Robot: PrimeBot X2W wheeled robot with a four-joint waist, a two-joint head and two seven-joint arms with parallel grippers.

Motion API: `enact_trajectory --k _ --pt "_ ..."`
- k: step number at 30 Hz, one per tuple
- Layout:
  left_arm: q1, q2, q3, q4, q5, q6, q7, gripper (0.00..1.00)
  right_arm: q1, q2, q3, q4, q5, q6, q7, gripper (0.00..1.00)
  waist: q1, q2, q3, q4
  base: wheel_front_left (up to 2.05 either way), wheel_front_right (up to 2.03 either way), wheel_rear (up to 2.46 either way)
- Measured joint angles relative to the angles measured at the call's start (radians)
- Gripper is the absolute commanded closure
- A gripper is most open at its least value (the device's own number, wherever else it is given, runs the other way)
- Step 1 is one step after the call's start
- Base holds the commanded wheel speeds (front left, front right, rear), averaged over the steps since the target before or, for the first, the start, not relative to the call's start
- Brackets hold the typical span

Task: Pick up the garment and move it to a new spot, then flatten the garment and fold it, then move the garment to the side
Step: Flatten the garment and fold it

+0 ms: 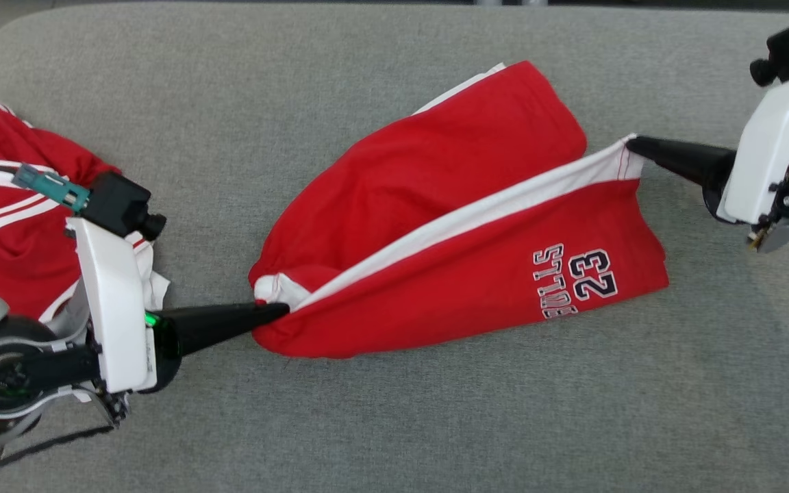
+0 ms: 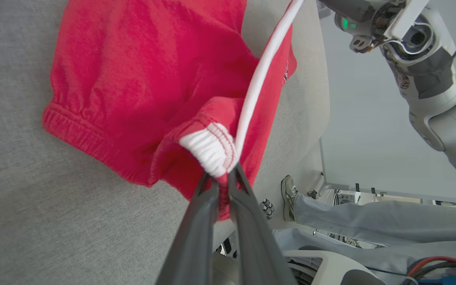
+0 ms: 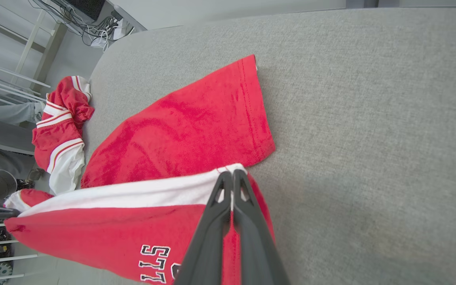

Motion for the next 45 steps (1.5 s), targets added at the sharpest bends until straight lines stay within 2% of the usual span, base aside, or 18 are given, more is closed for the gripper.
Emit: enact_trajectory --k 7,17,32,33,34,35,41,45 --pt "-0.083 -0.045 0.049 0.1 -0.027 -0.021 0.042 1.0 -0.149 0.09 -0.017 0.1 -0.051 0.0 0.035 1.0 0.0 0.0 0.079 0.059 0.0 0.0 0.0" --pt "-0.137 -0.128 0.086 0.216 -0.034 -0.03 0.056 1.0 -0.273 0.195 -0.016 0.256 -0.117 0.0 0.054 1.0 0.0 0.0 0.145 0.116 0.0 0.0 0.0" --pt "-0.138 -0.197 0.125 0.272 -0.013 -0.034 0.079 1.0 -0.314 0.247 -0.015 0.424 -0.161 0.0 0.026 1.0 0.0 0.0 0.181 0.134 0.0 0.0 0.0" --pt "-0.137 -0.199 0.128 0.275 -0.012 -0.034 0.081 0.61 -0.314 0.254 -0.018 0.424 -0.158 0.0 0.016 0.66 0.0 0.0 0.181 0.133 0.0 0.0 0.0" --pt "-0.137 -0.201 0.129 0.279 -0.006 -0.035 0.082 0.0 -0.314 0.262 -0.021 0.422 -0.155 0.0 0.008 0.04 0.0 0.0 0.18 0.132 0.0 0.0 0.0" --pt "-0.137 -0.203 0.129 0.283 -0.001 -0.035 0.082 0.0 -0.312 0.269 -0.02 0.418 -0.154 0.0 0.004 0.0 0.0 0.0 0.178 0.13 0.0 0.0 0.0" --pt "-0.137 -0.199 0.136 0.31 0.033 -0.035 0.09 0.0 -0.279 0.286 -0.016 0.391 -0.145 0.0 -0.047 0.0 0.0 0.0 0.146 0.116 0.0 0.0 0.0" --pt "-0.137 -0.177 0.142 0.321 0.067 -0.035 0.074 0.0 -0.256 0.285 -0.014 0.359 -0.148 0.0 -0.121 0.0 0.0 0.0 0.106 0.105 0.0 0.0 0.0"
